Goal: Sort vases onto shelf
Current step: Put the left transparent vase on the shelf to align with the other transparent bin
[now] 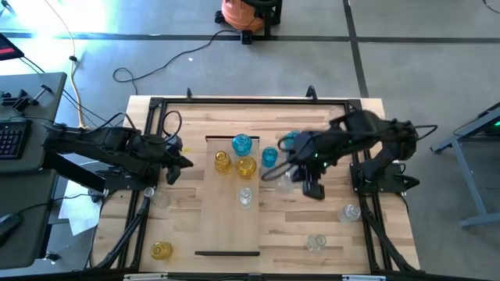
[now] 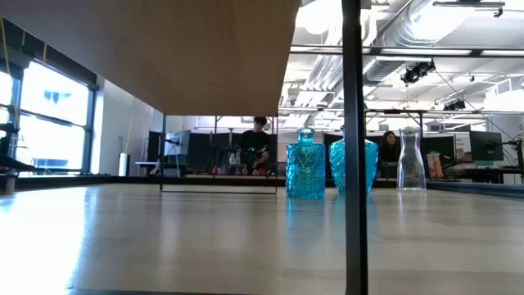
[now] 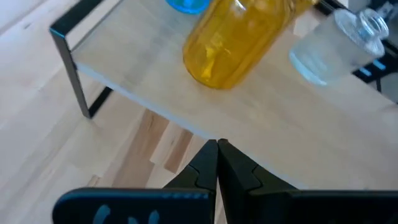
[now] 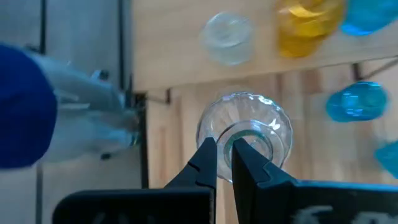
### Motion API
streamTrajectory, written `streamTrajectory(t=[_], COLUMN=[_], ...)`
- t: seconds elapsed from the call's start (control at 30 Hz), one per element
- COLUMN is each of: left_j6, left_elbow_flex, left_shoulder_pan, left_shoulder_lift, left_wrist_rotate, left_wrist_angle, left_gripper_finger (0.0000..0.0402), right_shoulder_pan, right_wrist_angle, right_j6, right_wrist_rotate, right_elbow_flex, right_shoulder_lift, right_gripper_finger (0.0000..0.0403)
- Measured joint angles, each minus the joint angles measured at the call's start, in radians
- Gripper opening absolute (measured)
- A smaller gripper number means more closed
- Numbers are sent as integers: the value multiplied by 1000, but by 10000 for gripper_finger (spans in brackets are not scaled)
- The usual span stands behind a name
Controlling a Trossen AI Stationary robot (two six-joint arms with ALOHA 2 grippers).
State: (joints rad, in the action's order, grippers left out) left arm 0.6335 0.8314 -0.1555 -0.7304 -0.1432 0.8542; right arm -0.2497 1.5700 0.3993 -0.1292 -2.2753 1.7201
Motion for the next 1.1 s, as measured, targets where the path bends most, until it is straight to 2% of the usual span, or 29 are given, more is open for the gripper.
streamTrajectory(t=[0.13, 0.43, 0.6, 0.8, 1.1], left_j6=[63, 117, 149, 148, 106], left_elbow_flex=[0, 1, 1, 1, 0], left_shoulder_pan=[0, 0, 0, -23, -109], left_shoulder_lift=[-17, -88, -112, -103, -29], left_wrist_rotate=[-30, -71, -102, -59, 42], left_wrist_angle=[-36, -155, -188, -195, -183], left_gripper_finger=[0, 0, 0, 0, 0], right_shoulder_pan=[-29, -24, -4, 19, 21], right_wrist_angle=[0, -26, -37, -119, -164], right_j6=[-74, -346, -399, -362, -159], right_wrist_rotate=[-68, -114, -149, -179, -178], right_elbow_flex=[0, 1, 1, 1, 1], right_shoulder_lift=[44, 107, 133, 182, 284], right_gripper_finger=[0, 0, 0, 0, 0])
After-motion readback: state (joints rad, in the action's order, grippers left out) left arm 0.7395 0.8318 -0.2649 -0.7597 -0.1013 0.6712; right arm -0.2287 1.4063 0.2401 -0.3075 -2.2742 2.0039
